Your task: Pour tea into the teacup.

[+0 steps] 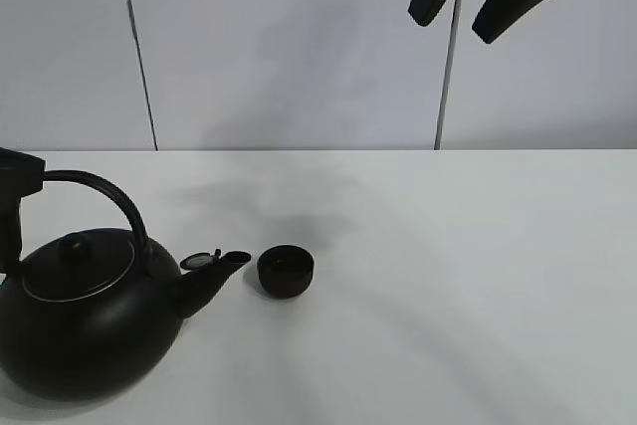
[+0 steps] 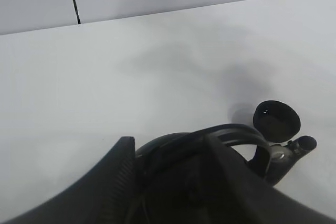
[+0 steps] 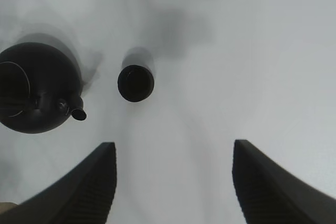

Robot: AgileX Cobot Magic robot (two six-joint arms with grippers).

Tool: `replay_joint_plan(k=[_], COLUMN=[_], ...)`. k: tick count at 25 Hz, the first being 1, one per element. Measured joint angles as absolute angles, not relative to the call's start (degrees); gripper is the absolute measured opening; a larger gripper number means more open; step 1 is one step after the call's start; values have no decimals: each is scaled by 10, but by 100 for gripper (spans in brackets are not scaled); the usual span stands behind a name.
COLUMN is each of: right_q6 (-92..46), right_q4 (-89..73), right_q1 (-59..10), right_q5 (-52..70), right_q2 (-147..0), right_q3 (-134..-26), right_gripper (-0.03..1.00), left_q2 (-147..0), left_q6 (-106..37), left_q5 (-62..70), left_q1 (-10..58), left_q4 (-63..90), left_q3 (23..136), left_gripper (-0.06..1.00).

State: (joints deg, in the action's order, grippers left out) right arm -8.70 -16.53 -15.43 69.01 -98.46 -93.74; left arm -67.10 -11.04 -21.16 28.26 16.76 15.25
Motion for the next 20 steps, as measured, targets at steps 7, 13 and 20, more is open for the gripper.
replay_joint_plan(k=[7,13,20], right_q6=[-87,-87,-88], right_q4=[-169,-170,-170], right_q1=[-154,-154,-154], right_q5=[689,689,682], right_q2=[-985,-985,-985], right_q3=[-937,-937,-937], right_gripper=[44,44,44], left_q2=[-670,-670,-672], left_q6=[-111,-88,-83], left_q5=[-209,-178,0], left_q1=[283,283,283], left_q4=[167,167,160], left_q3=[152,196,357], left_gripper=[30,30,39])
